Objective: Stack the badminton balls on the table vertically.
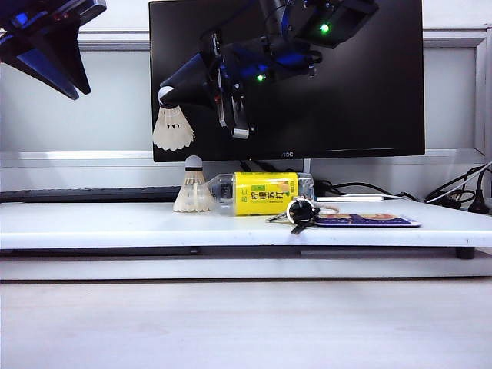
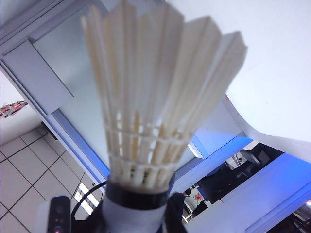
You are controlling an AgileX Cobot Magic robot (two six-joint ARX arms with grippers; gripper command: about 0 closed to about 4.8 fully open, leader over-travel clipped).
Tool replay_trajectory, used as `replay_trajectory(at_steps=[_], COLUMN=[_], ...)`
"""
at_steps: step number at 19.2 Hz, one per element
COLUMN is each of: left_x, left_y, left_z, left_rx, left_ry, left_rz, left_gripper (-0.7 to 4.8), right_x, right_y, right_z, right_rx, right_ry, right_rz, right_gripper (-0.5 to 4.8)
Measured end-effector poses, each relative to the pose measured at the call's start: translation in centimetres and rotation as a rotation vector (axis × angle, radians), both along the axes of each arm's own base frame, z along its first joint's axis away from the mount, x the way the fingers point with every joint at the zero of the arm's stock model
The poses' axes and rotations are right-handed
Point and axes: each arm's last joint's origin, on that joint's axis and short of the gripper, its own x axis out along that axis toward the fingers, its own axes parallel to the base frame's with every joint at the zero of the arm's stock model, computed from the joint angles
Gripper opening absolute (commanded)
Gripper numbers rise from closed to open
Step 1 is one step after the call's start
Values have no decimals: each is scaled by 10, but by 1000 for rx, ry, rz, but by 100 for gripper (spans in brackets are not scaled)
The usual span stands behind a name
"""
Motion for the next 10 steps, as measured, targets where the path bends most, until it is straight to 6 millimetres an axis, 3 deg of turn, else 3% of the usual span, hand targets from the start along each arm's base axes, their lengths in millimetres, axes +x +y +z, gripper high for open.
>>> replay_trajectory(at_steps=[10], left_x=[-1], left_y=[0], left_z=[-1], left_rx=[1], left_ry=[14], left_rz=[0], left_gripper=[120], right_x=[3], right_y=[-21], right_z=[-9], right_rx=[-76], right_ry=[21], right_rz=[54], right_gripper=[116])
